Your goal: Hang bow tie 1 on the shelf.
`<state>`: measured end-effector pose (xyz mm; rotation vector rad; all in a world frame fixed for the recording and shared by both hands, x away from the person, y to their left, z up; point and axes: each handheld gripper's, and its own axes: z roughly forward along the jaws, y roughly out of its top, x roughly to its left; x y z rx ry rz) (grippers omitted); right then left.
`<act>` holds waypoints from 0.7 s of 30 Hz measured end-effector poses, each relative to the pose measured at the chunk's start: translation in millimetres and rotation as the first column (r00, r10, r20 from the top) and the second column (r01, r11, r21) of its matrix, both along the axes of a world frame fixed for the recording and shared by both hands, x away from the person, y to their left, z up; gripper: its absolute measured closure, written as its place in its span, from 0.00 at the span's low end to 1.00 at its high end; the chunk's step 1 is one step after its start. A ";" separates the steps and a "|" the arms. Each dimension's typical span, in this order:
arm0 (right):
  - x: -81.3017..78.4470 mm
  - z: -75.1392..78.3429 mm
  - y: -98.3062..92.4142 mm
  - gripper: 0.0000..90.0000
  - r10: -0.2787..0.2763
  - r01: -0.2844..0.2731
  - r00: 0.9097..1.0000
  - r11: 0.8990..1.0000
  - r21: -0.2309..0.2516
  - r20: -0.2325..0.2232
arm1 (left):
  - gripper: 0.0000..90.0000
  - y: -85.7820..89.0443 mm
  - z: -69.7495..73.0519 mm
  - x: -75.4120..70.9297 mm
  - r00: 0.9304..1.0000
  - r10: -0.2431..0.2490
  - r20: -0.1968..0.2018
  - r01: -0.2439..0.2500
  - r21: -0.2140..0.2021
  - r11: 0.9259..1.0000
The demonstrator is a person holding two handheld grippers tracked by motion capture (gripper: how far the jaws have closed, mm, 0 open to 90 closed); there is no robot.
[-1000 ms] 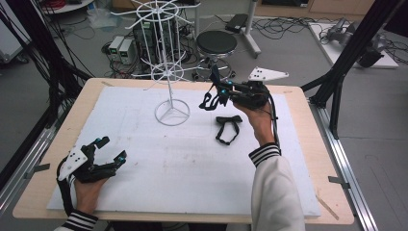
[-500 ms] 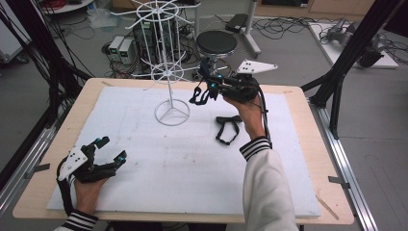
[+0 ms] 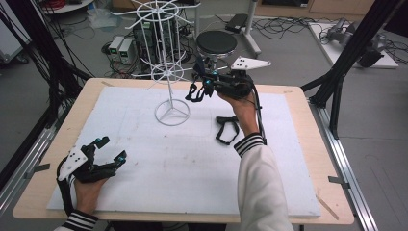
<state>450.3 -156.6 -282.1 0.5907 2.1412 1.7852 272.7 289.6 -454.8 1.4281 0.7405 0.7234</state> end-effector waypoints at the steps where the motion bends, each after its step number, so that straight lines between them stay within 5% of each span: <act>1: 0.6 0.1 0.9 0.84 0.000 0.000 1.000 1.000 0.001 -0.005 | 0.16 0.0 0.0 0.0 1.000 0.000 0.000 0.000 0.000 1.000; 21: 16.3 -10.5 7.6 0.84 -0.017 0.017 0.999 1.000 0.017 -0.034 | 0.16 0.1 -0.2 -0.2 1.000 0.000 0.005 0.000 -0.003 1.000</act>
